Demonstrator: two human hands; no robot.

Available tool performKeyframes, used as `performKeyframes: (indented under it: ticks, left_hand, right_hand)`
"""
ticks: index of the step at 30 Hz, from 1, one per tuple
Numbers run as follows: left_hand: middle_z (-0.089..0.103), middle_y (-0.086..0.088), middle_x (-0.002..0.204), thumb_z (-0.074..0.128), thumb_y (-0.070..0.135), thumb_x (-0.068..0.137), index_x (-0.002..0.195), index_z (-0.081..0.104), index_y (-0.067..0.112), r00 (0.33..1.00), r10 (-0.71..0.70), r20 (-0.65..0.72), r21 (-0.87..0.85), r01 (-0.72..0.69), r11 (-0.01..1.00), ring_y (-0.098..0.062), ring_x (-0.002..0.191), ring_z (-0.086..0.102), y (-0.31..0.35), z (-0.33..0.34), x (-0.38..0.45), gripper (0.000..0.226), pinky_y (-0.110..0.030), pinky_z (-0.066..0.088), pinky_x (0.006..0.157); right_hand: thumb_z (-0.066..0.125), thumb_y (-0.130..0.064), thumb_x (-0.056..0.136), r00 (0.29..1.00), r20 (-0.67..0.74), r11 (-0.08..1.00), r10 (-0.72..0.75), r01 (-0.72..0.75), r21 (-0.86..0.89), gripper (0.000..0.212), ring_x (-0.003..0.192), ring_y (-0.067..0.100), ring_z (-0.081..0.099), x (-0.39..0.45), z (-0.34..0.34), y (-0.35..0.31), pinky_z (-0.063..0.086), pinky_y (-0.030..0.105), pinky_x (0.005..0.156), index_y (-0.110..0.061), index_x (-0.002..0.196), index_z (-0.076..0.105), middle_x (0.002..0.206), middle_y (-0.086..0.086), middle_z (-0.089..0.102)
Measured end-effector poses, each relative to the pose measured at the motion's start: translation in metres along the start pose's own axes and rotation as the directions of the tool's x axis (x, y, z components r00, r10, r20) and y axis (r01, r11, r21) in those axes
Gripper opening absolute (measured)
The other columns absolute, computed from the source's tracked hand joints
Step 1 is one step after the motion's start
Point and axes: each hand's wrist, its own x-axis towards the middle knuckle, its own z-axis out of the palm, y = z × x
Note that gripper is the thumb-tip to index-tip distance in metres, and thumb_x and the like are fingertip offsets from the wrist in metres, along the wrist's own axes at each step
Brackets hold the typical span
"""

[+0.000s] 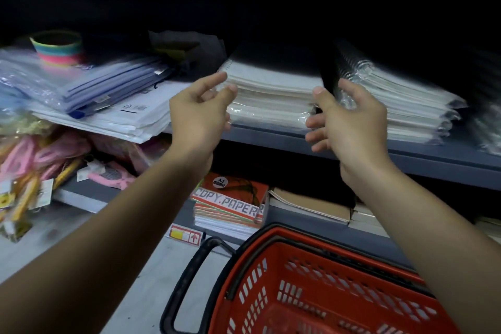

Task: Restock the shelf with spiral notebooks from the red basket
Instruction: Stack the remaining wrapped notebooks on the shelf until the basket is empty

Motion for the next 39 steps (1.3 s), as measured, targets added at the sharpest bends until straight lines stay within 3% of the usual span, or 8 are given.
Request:
performKeyframes:
  ticks: [9, 13, 17, 23, 28, 32, 35, 39]
  left_hand:
    - [0.067, -0.006, 0.082, 0.072, 0.018, 0.090, 0.105, 0.073, 0.024, 0.964, -0.239, 0.118, 0.079, 0.230, 0.970, -0.011, 0.058, 0.054, -0.009, -0.018, -0.127, 0.016, -0.023, 0.048, 0.055]
    - [0.067, -0.008, 0.081, 0.071, 0.014, 0.090, 0.108, 0.073, 0.014, 0.891, -0.420, 0.173, 0.173, 0.392, 0.903, -0.018, 0.067, 0.058, -0.050, -0.025, -0.178, 0.018, -0.023, 0.053, 0.053]
    - [0.063, -0.013, 0.080, 0.065, 0.002, 0.092, 0.101, 0.072, 0.002, 0.809, -0.562, 0.174, 0.323, 0.492, 0.808, -0.017, 0.061, 0.051, -0.116, -0.032, -0.206, 0.011, -0.029, 0.048, 0.061]
    - [0.064, -0.001, 0.083, 0.063, 0.004, 0.090, 0.118, 0.066, 0.008, 0.608, -0.737, 0.295, 0.791, 0.277, 0.545, -0.001, 0.051, 0.057, -0.187, -0.021, -0.231, 0.028, -0.008, 0.043, 0.046]
    - [0.069, -0.006, 0.111, 0.060, 0.023, 0.092, 0.116, 0.063, 0.009, 0.502, -0.803, 0.323, 0.946, -0.157, 0.282, -0.027, 0.104, 0.067, -0.202, -0.034, -0.236, 0.028, -0.032, 0.055, 0.086]
    - [0.069, -0.013, 0.111, 0.047, 0.019, 0.096, 0.104, 0.069, 0.005, 0.363, -0.868, 0.340, 0.935, -0.231, 0.269, -0.027, 0.100, 0.065, -0.202, -0.034, -0.241, 0.027, -0.036, 0.053, 0.085]
    - [0.065, -0.007, 0.085, 0.044, 0.014, 0.094, 0.072, 0.061, 0.012, 0.378, -0.854, 0.358, 0.930, -0.224, 0.290, -0.020, 0.079, 0.060, -0.203, -0.035, -0.246, 0.028, -0.032, 0.049, 0.068]
    - [0.056, -0.002, 0.068, 0.044, 0.011, 0.091, 0.059, 0.049, 0.016, 0.452, -0.816, 0.361, 0.932, -0.171, 0.319, -0.019, 0.066, 0.054, -0.195, -0.035, -0.253, 0.033, -0.025, 0.038, 0.054]
  right_hand:
    - [0.068, -0.032, 0.094, 0.960, 0.132, 0.954, 0.246, -0.215, -0.211, 0.029, 0.050, 0.022, 0.064, -0.106, -0.111, 0.016, 0.054, 0.033, 0.047, -0.026, 0.122, 0.065, 0.064, 0.009, 0.073]
    - [0.067, -0.030, 0.094, 0.879, 0.150, 0.859, 0.452, -0.384, -0.337, 0.012, 0.052, 0.024, 0.065, -0.156, -0.150, 0.065, 0.053, 0.031, 0.046, -0.023, 0.104, 0.070, 0.067, 0.012, 0.074]
    - [0.065, -0.027, 0.096, 0.720, 0.158, 0.709, 0.675, -0.575, -0.408, 0.022, 0.057, 0.026, 0.062, -0.176, -0.164, 0.122, 0.051, 0.028, 0.048, -0.009, 0.108, 0.067, 0.074, 0.016, 0.070]
    - [0.068, -0.042, 0.092, 0.531, 0.180, 0.517, 0.828, -0.599, -0.611, 0.037, 0.083, 0.025, 0.070, -0.182, -0.161, 0.189, 0.060, 0.033, 0.070, -0.014, 0.115, 0.063, 0.093, 0.011, 0.072]
    - [0.068, -0.046, 0.091, 0.447, 0.125, 0.394, 0.886, -0.582, -0.711, 0.051, 0.089, 0.021, 0.065, -0.192, -0.168, 0.213, 0.056, 0.030, 0.071, -0.007, 0.123, 0.061, 0.098, 0.007, 0.066]
    - [0.063, -0.050, 0.093, 0.350, 0.140, 0.329, 0.926, -0.569, -0.754, 0.064, 0.119, 0.028, 0.058, -0.210, -0.163, 0.211, 0.049, 0.036, 0.100, -0.009, 0.140, 0.048, 0.130, 0.009, 0.059]
    - [0.060, -0.047, 0.096, 0.320, 0.169, 0.327, 0.932, -0.545, -0.772, 0.075, 0.146, 0.027, 0.033, -0.221, -0.159, 0.208, 0.029, 0.034, 0.115, -0.007, 0.153, 0.031, 0.159, 0.010, 0.035]
    - [0.066, -0.038, 0.095, 0.342, 0.156, 0.341, 0.927, -0.590, -0.732, 0.069, 0.145, 0.027, 0.035, -0.222, -0.155, 0.208, 0.029, 0.034, 0.114, -0.006, 0.149, 0.037, 0.158, 0.011, 0.037]
